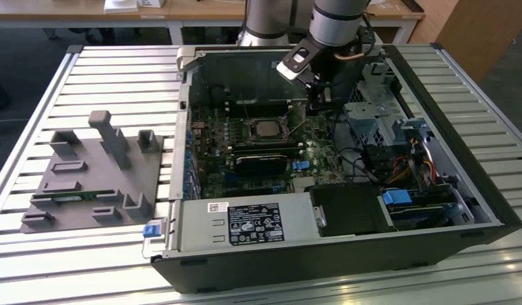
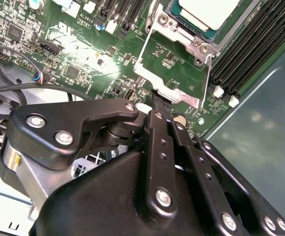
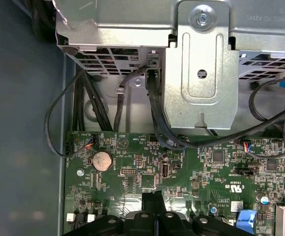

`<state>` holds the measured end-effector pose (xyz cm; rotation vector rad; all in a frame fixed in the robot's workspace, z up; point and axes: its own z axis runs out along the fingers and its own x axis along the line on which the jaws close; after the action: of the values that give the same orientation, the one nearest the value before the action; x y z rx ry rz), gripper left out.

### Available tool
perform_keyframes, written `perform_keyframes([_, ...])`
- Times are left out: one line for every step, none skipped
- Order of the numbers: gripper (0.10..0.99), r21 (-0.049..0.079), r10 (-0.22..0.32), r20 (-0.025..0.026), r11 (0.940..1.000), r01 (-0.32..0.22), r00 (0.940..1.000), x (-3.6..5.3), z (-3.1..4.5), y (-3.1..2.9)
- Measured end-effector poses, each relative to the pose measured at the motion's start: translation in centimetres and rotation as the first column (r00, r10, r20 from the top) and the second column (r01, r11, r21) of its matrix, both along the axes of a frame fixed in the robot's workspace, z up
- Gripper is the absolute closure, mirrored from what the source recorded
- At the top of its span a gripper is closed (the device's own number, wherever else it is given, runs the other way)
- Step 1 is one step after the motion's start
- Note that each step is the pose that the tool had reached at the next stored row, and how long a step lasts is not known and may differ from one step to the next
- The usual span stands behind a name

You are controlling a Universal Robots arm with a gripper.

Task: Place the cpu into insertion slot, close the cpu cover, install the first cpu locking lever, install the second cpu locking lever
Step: 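Close the cpu cover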

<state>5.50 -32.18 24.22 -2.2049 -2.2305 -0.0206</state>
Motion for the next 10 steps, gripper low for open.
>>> perform_keyframes([0.980,0.000,0.000,0.0000,1.0000,0.000,1.0000,-0.02,0.00,0.00])
perform_keyframes([0.980,0.000,0.000,0.0000,1.0000,0.000,1.0000,-0.04,0.00,0.00])
perform_keyframes([0.980,0.000,0.000,0.0000,1.0000,0.000,1.0000,-0.06,0.00,0.00])
perform_keyframes([0.980,0.000,0.000,0.0000,1.0000,0.000,1.0000,-0.08,0.00,0.00])
perform_keyframes([0.980,0.000,0.000,0.0000,1.0000,0.000,1.0000,-0.10,0.00,0.00])
perform_keyframes([0.980,0.000,0.000,0.0000,1.0000,0.000,1.0000,-0.12,0.00,0.00])
perform_keyframes([0.980,0.000,0.000,0.0000,1.0000,0.000,1.0000,-0.14,0.00,0.00])
perform_keyframes([0.980,0.000,0.000,0.0000,1.0000,0.000,1.0000,-0.16,0.00,0.00])
perform_keyframes([0.980,0.000,0.000,0.0000,1.0000,0.000,1.0000,-0.18,0.00,0.00])
perform_keyframes([0.980,0.000,0.000,0.0000,1.0000,0.000,1.0000,-0.21,0.00,0.00])
